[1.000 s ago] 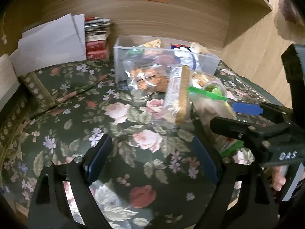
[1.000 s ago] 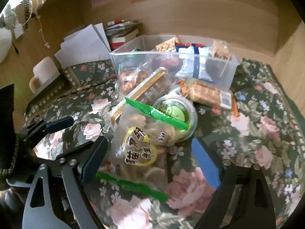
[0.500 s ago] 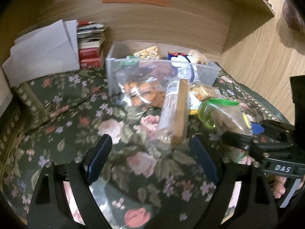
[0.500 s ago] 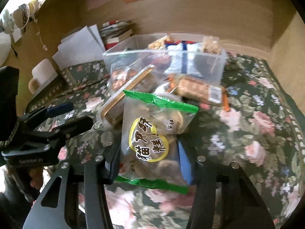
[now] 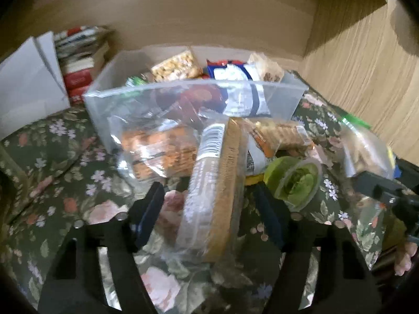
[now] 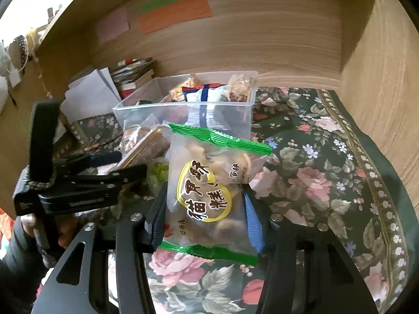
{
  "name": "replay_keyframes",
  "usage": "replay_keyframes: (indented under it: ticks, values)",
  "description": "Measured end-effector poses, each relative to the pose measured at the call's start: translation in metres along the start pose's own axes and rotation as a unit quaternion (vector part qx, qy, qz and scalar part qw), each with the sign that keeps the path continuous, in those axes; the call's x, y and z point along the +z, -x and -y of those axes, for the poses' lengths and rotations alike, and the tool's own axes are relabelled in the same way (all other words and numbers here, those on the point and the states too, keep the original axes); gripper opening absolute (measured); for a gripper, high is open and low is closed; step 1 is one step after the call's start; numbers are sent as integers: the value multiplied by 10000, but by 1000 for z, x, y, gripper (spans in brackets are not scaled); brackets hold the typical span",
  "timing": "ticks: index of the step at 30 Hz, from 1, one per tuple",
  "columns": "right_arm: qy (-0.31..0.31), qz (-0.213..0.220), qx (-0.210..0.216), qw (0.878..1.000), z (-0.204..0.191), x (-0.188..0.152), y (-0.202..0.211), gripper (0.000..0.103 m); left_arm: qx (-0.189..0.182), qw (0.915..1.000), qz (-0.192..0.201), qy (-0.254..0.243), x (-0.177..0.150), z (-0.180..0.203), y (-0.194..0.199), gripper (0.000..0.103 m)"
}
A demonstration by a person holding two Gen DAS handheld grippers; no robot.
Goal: Organize snacks
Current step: 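Grasp the long wafer roll with the left tool while the right tool grasps the green-trimmed cookie bag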
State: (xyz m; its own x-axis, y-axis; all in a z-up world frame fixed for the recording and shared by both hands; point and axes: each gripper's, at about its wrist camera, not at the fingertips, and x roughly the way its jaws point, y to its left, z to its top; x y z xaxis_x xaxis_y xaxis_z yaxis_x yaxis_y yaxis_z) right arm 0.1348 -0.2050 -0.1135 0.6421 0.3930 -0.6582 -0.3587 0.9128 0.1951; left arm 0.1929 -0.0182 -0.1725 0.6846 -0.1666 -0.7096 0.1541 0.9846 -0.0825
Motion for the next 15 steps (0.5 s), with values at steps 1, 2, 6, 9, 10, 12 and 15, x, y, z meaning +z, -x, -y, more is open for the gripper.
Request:
replay_keyframes:
  ticks: [1, 2, 6, 9, 10, 12, 15]
  values:
    - [-9, 5, 11, 10000, 2, 1, 0, 48, -41, 10000, -73, 0, 0, 1, -4, 59]
    - [-18, 12, 17, 10000, 3, 1, 0, 48, -96, 9999, -137, -4, -1, 2, -8, 46]
    - [-22, 44, 54, 10000, 8, 3, 0, 48, -146, 9998, -118, -8, -3, 3, -8, 39]
    - [3, 92, 57, 9999, 8, 7, 0, 48, -123, 9999, 14, -14, -3, 5, 2, 36]
    - [18, 115, 58, 9999, 7, 10, 0, 48, -123, 9999, 58, -16, -3, 5, 6, 36]
    - [62, 161, 48, 9998, 5, 14, 1, 48, -171, 9997, 160, 31, -2, 3, 15, 35]
    - [150, 237, 29, 9996, 3, 21, 2, 48, -194, 9993, 314, 16, 2, 2, 28, 35]
